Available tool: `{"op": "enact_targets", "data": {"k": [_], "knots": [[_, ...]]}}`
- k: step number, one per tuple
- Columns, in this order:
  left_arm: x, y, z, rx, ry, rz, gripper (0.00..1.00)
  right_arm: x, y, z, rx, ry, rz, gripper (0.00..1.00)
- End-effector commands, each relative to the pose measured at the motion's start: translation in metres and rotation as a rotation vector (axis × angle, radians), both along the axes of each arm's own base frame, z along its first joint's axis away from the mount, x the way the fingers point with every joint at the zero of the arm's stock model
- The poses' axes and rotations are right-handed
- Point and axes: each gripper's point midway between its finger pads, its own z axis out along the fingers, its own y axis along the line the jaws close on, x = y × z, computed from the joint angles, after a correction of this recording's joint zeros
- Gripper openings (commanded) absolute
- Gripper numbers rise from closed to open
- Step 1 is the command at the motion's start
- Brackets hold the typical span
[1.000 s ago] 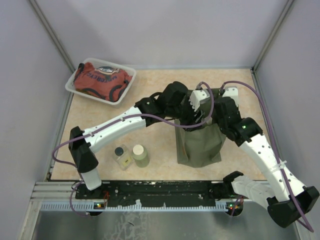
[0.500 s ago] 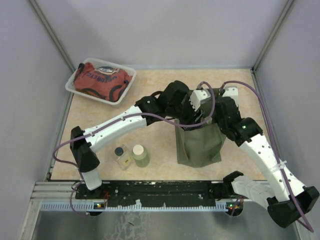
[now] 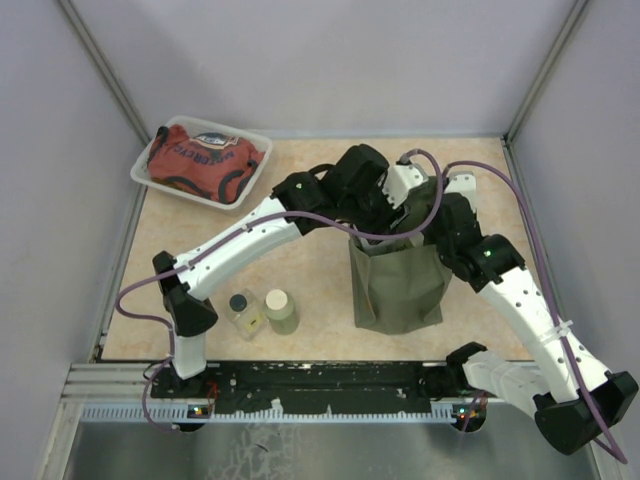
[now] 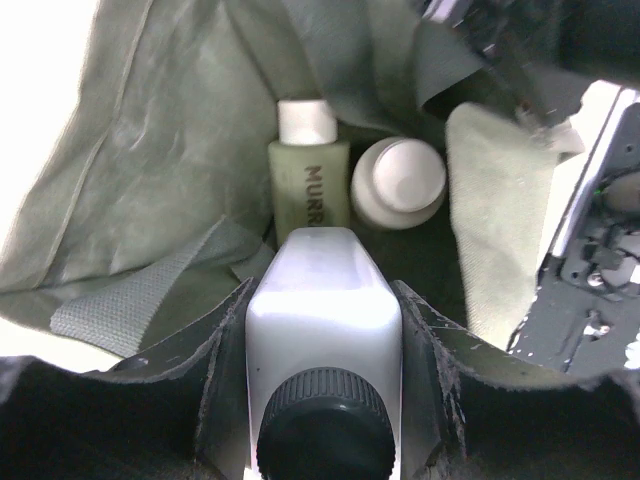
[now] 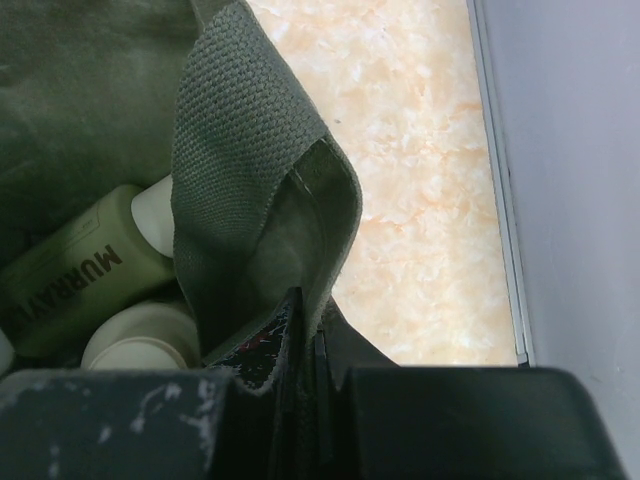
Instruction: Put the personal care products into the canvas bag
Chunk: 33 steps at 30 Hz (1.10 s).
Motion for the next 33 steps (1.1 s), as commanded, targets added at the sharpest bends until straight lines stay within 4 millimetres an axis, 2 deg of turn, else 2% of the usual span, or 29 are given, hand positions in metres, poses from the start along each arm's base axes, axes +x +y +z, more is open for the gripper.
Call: {"op": "enact_targets", "data": {"k": [1,4,10,14,21,26,27,29,33], "knots": [[0.021,0.017,0.018,0.017,-0.114,0.092,0.00,-0.003,-0.002,-0.008,-0.014,0.027,-0.002,0.01],[0.026,0.021,0.010,0.021,-0.122,0.123,0.00,-0.003,-0.002,-0.007,-0.016,0.028,-0.003,0.01],[0.031,0.016,-0.005,0.000,-0.111,0.132,0.00,-0.004,-0.003,-0.005,-0.019,0.026,-0.006,0.01],[0.027,0.007,-0.020,-0.019,-0.079,0.100,0.00,-0.005,-0.004,-0.006,-0.020,0.029,-0.007,0.01],[0.023,-0.017,-0.026,-0.111,-0.046,0.045,0.00,-0.005,-0.004,-0.007,-0.022,0.029,-0.008,0.01],[0.025,-0.023,-0.043,-0.093,-0.011,0.042,0.02,-0.007,-0.006,-0.005,-0.026,0.025,-0.012,0.01],[0.024,-0.023,-0.046,-0.092,-0.004,0.043,0.20,-0.007,-0.007,-0.005,-0.026,0.024,-0.013,0.01],[0.022,-0.023,-0.047,-0.101,0.006,0.041,0.46,-0.007,-0.006,-0.004,-0.023,0.019,-0.012,0.02],[0.015,-0.023,-0.036,-0.153,0.015,0.026,0.83,-0.007,-0.006,-0.005,-0.020,0.019,-0.010,0.03]]}}
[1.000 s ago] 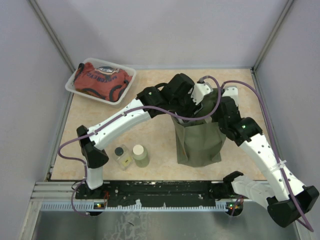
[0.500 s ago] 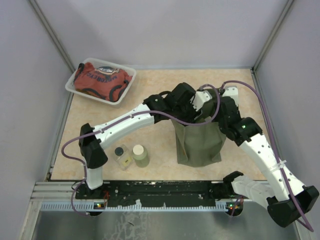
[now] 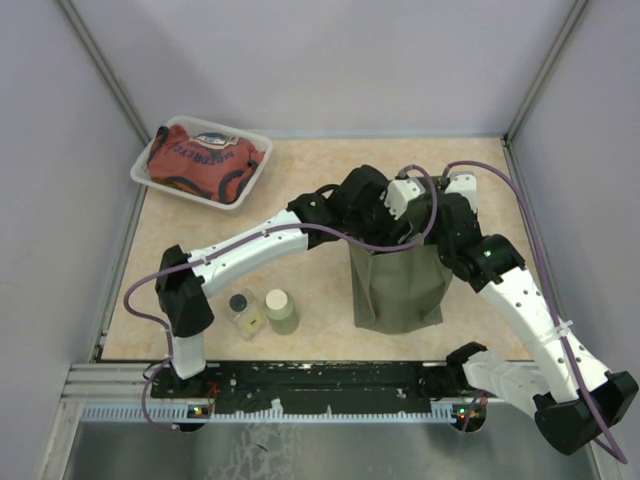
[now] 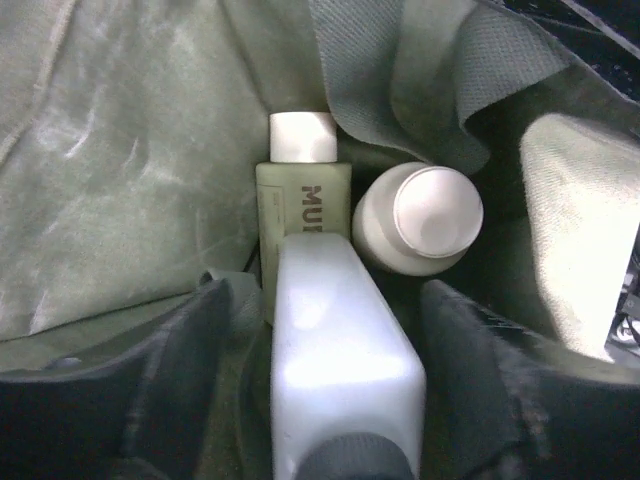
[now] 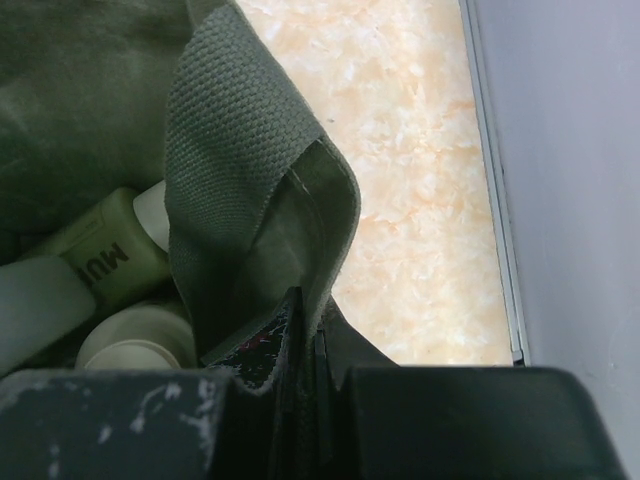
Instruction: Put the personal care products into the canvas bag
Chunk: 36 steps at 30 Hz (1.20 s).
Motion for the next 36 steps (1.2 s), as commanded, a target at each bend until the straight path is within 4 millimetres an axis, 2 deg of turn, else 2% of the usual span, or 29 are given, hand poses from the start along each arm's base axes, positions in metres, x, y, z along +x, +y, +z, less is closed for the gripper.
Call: {"op": "enact_targets", "data": {"k": [1,3,8,11,14,17,22,26,29,36], "knots": [[-0.006,-0.008,0.036,-0.143,-0.013,-0.028,0.90,-0.006,-0.003,-0.005,-0.011,0.023,0.000,0.03],[-0.010,-0.006,0.048,-0.172,-0.017,-0.037,0.99,-0.006,-0.003,-0.006,-0.010,0.025,0.000,0.03],[-0.019,0.005,0.082,-0.234,-0.043,-0.039,1.00,-0.006,-0.003,-0.007,-0.010,0.026,0.001,0.02],[-0.019,0.023,0.100,-0.238,-0.079,-0.001,1.00,-0.006,-0.003,-0.006,-0.011,0.024,0.000,0.02],[-0.012,0.051,0.107,-0.195,-0.129,0.098,1.00,-0.007,-0.006,-0.005,-0.016,0.022,-0.008,0.02],[-0.007,0.084,0.105,-0.142,-0.166,0.203,1.00,-0.008,-0.013,0.001,-0.023,0.005,-0.033,0.00],[-0.023,0.118,0.097,-0.147,-0.142,0.264,1.00,-0.012,-0.026,0.019,-0.028,-0.043,-0.073,0.00],[-0.029,0.139,0.085,-0.128,-0.126,0.315,1.00,-0.013,-0.032,0.041,-0.034,-0.075,-0.096,0.00],[-0.032,0.151,0.072,-0.099,-0.101,0.349,1.00,-0.011,-0.025,0.054,0.008,-0.105,-0.068,0.00],[-0.041,0.191,0.055,-0.042,-0.038,0.500,1.00,-0.011,-0.023,0.035,0.002,-0.058,-0.062,0.00]]}}
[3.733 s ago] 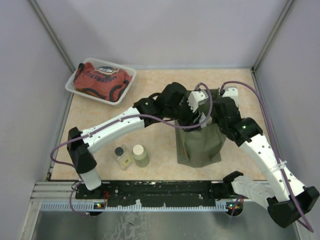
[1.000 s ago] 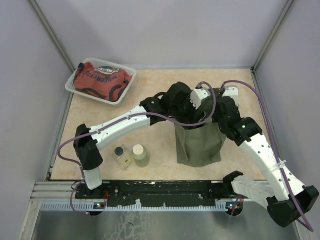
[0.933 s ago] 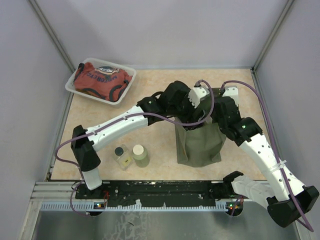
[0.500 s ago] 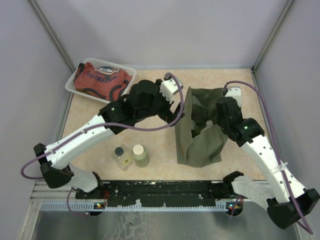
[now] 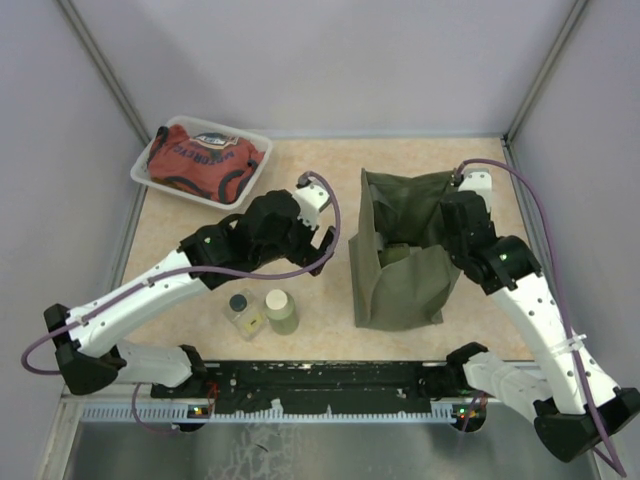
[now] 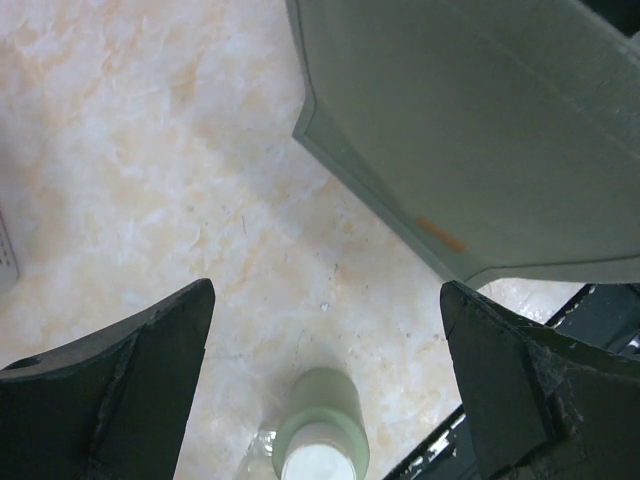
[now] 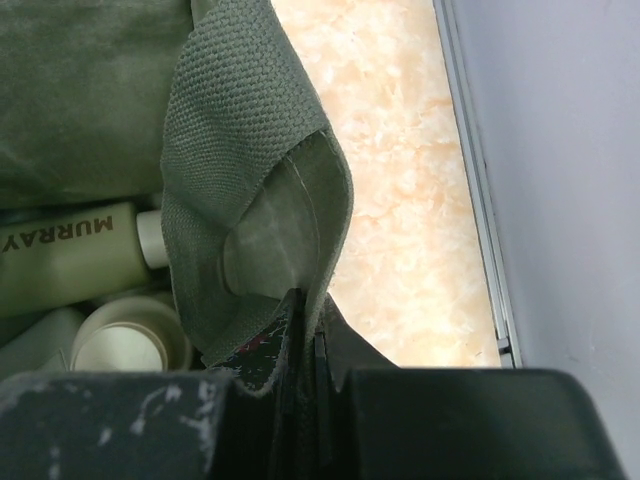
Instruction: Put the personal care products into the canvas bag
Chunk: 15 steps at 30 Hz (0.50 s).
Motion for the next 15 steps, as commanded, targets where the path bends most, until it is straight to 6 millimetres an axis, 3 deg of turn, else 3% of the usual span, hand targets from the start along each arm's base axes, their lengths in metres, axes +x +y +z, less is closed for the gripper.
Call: {"op": "enact_targets", "data": {"k": [1,5,10,15], "knots": [[-0.009,0.037,0.001,-0.015,0.056,0.149,1.00,0.002,-0.007,0.012,-0.015,-0.041,-0.025,0.00],[-0.029,0.058,-0.015,-0.002,0.160,0.207,1.00,0.001,-0.009,0.022,-0.015,-0.064,-0.028,0.00],[-0.061,0.057,-0.054,0.037,0.340,0.142,0.99,0.002,-0.010,0.025,-0.022,-0.069,-0.031,0.00],[-0.077,0.058,-0.090,0.079,0.456,0.152,1.00,0.002,-0.009,0.023,-0.016,-0.064,-0.026,0.00]]}}
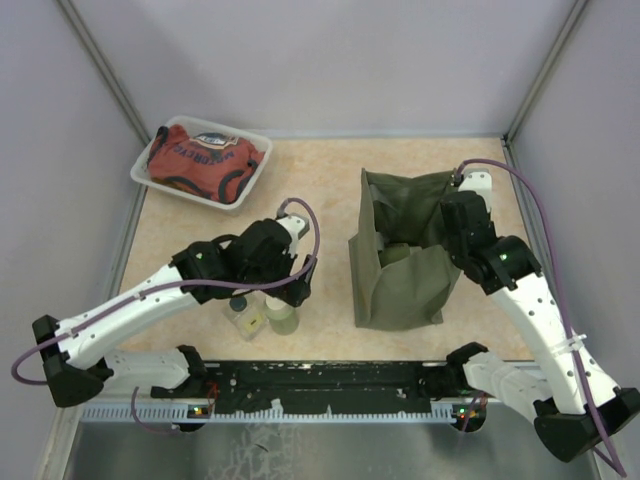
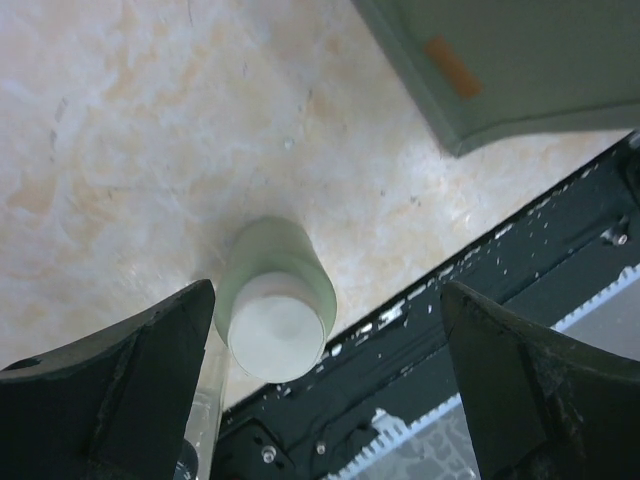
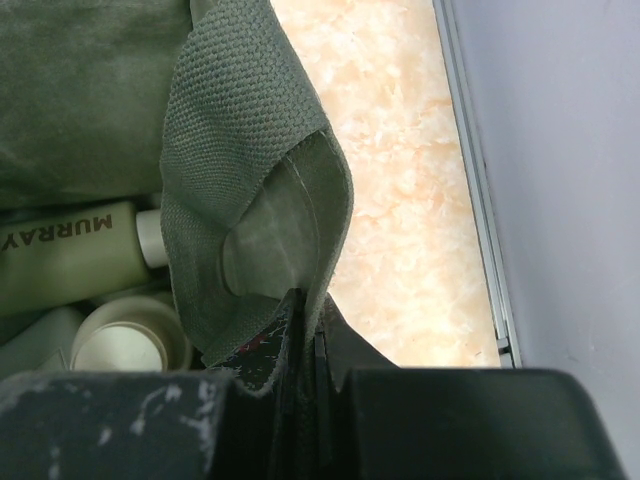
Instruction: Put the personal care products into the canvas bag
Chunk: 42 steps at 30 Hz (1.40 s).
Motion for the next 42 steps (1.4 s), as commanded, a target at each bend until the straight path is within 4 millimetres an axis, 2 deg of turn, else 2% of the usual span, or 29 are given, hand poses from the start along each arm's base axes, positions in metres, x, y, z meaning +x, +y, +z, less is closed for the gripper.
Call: {"op": "enact_targets", "data": {"k": [1,9,17,21,29,33,37,42], "knots": [[-0.023,0.004,-0.033,0.034,0.162,0.017,0.99,0.002,-0.009,0.022,-0.015,-0.065,-0.026,0.00],[-0.025,0.016,-0.065,0.085,0.195,0.081,1.00,0.000,-0.008,0.018,-0.012,-0.059,-0.019,0.00],[-0.038,0.015,-0.093,0.095,0.283,0.090,0.99,-0.001,-0.009,0.016,-0.011,-0.060,-0.018,0.00],[-0.036,0.013,-0.098,0.083,0.271,0.082,0.99,-0.001,-0.008,0.015,-0.013,-0.057,-0.015,0.00],[-0.043,0.014,-0.119,0.132,0.328,0.079,0.80,-0.002,-0.009,0.015,-0.014,-0.056,-0.014,0.00],[-0.045,0.019,-0.125,0.169,0.348,0.089,0.83,-0.003,-0.009,0.014,-0.016,-0.056,-0.015,0.00],[-0.047,0.030,-0.129,0.224,0.357,0.121,0.92,-0.002,-0.009,0.013,-0.016,-0.056,-0.013,0.00],[-0.049,0.039,-0.128,0.252,0.362,0.148,0.95,-0.001,-0.008,0.011,-0.019,-0.051,-0.010,0.00]]}}
